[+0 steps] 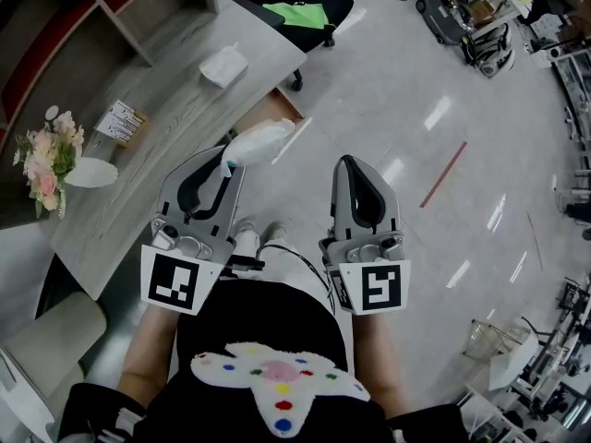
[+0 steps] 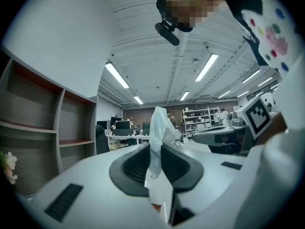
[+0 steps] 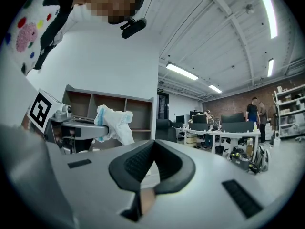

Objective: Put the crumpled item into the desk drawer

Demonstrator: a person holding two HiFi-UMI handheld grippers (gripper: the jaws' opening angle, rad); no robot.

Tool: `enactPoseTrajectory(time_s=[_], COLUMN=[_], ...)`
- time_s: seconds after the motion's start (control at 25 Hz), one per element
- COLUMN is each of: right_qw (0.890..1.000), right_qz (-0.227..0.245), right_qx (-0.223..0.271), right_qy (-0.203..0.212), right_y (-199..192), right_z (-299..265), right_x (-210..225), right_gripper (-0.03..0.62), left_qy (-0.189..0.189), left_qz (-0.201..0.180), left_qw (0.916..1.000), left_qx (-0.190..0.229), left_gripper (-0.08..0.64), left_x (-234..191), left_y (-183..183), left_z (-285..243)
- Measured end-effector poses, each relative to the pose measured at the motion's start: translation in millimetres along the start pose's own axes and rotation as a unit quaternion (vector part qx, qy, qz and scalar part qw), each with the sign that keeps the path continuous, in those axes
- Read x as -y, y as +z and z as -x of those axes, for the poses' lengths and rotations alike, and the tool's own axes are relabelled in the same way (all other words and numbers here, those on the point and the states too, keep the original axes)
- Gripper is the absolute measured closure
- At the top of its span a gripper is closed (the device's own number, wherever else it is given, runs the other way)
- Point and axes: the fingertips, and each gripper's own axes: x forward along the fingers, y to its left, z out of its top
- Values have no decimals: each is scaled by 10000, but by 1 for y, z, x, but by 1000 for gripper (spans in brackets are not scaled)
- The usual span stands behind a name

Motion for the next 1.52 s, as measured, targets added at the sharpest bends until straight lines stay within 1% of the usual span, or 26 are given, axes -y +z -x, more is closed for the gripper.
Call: enactPoseTrajectory(time_s=[0.24,0.36,0.6,0.84,1.0,1.2,1.36,1.52], right_qw=[9999,9996,9989,9979,9970,9955,9943,9925], right_qz=[-81,-205,-259,-290,-330,-413,-453,-533], right_qx=[-132,-159,-375,-572,-706,-854,-962,-1100], right_qy=[-70,-79,-84,-116,3,42,54,19], right_y=[-16,-24,-48,-80,-101,-130,-150,-175], right_z=[-2,-2,-8,-16,-28,-36,-40,-43], right_x=[1,1,7,16,12,11,13,16], right_gripper=[588,588,588,588,588,588,588,588], left_qy=[-113,-151,-205,-208,-143,-203,-220,-199], left_qz=[59,101,269,441,549,587,651,648], left_qw=[9998,9995,9983,9957,9942,9918,9905,9892], left_qx=[-146,-247,-485,-785,-914,-1119,-1192,-1296], left_gripper=[494,494,494,494,494,494,494,494], left_x=[2,4,7,6,-1,-3,-2,-2], left_y=[-15,-27,-54,-90,-112,-142,-159,-184], left_z=[-2,-5,-13,-16,-18,-23,-30,-39])
